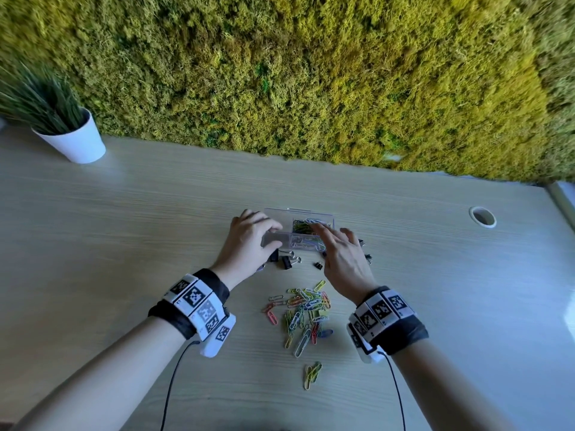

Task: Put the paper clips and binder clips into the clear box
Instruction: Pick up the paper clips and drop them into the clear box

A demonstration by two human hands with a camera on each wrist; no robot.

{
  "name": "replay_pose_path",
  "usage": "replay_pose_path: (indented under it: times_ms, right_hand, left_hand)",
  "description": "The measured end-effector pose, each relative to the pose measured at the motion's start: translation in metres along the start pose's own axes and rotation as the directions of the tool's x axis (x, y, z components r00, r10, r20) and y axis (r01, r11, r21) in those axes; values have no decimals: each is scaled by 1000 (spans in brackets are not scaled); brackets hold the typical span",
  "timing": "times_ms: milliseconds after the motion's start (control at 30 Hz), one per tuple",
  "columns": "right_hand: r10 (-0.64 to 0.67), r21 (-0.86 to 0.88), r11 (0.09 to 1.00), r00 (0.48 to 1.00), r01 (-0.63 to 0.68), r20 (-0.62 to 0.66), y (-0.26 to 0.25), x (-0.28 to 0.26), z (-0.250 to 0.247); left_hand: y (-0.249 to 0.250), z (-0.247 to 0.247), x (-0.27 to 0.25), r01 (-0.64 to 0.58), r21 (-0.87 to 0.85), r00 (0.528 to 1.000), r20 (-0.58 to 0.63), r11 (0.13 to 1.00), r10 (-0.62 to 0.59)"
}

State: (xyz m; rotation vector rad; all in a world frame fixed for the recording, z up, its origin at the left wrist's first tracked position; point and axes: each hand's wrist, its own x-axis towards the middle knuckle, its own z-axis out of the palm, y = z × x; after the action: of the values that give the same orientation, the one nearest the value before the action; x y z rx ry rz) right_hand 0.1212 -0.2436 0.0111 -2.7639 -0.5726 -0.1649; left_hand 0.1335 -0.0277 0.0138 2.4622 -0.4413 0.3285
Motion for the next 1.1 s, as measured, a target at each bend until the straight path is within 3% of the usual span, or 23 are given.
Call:
replay_pose_path:
  times_ms: [167,333,533,767,867,967,1033,1100]
  right_hand:
    - [36,41,999,997,-34,-61,8,3,-7]
    - [-12,37,999,999,11,37,-5,2,0]
    - [0,68,998,1000,1,-25,-2,8,-5]
    - [8,79,997,999,-12,49,-2,5,-1]
    - [20,145,989,995,-5,-101,2,-1,-7]
    - [67,270,963,981,-17,-180,7,-18,-14]
    - [87,285,955,996,-82,-3,11,-32,-16]
    - [140,178,964,946,-197,292,17,-47,-10]
  left_hand:
    - [1,2,-5,-6,7,1000,27,1000,6]
    - [8,5,-8,-30,-13,999,19,999,30]
    - [8,4,-16,-59,15,996,63,998,58]
    - [6,4,-26,-59,31,995,83,998,56]
    - [1,1,-32,-81,74,982,179,994,66]
    - [-5,-4,-42,-111,166,914,403,980,35]
    - [-5,-5,-49,-145,253,846,533,957,-13]
    - [-2,-3,-54,-179,314,793,606,933,-52]
